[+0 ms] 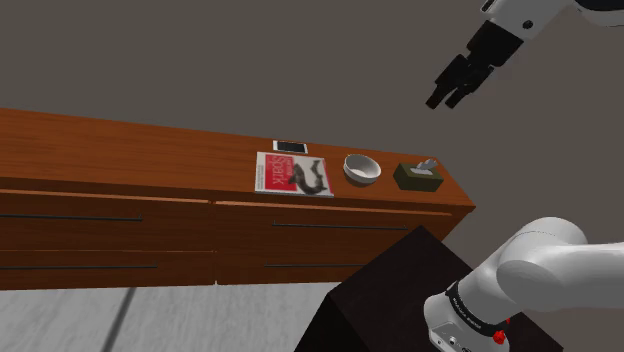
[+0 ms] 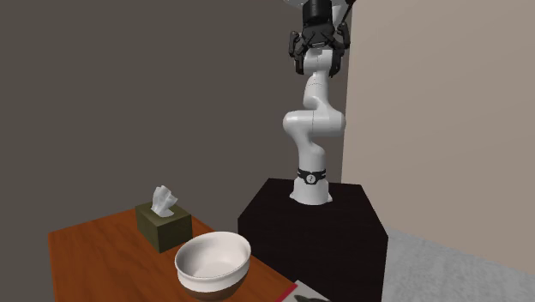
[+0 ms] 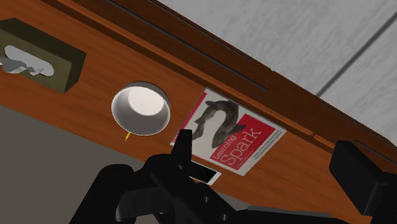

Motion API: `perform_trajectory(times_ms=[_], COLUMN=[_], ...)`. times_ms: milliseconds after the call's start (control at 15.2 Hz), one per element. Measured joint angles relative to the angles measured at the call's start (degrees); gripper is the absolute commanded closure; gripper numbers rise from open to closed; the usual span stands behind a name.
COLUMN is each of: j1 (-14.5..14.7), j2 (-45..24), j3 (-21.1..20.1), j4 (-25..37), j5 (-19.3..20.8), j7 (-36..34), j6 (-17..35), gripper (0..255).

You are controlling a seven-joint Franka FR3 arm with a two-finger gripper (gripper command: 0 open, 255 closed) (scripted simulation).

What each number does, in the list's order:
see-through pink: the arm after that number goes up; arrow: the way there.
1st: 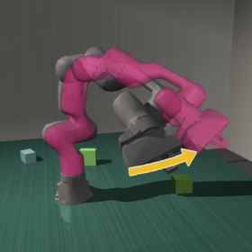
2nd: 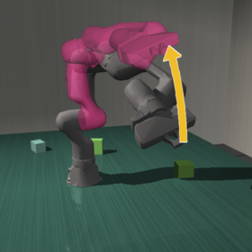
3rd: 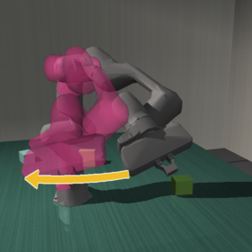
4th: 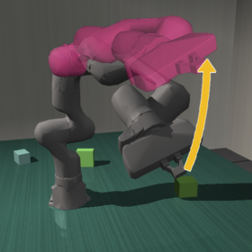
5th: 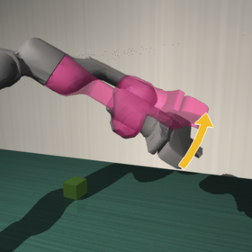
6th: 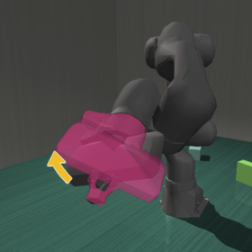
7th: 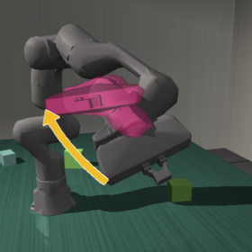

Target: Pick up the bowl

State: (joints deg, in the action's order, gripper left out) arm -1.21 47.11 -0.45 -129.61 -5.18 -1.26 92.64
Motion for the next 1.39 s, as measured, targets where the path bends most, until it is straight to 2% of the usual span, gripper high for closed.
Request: perform_trajectory(times_ms=[132, 528, 1122, 1386], j1=[-0.05, -1.15, -2.16, -2.03], j2=[-0.31, -4.7, -18.23, -25.03], j3=[0.19, 4.53, 11.47, 14.12], j4=[-0.43, -5.31, -7.21, -6.91], j5=[0.05, 1.61, 2.09, 0.97], j7=[0.25, 5.23, 13.54, 17.17], j6=[0.65, 8.66, 22.1, 27.63], gripper=[0, 0, 0, 0])
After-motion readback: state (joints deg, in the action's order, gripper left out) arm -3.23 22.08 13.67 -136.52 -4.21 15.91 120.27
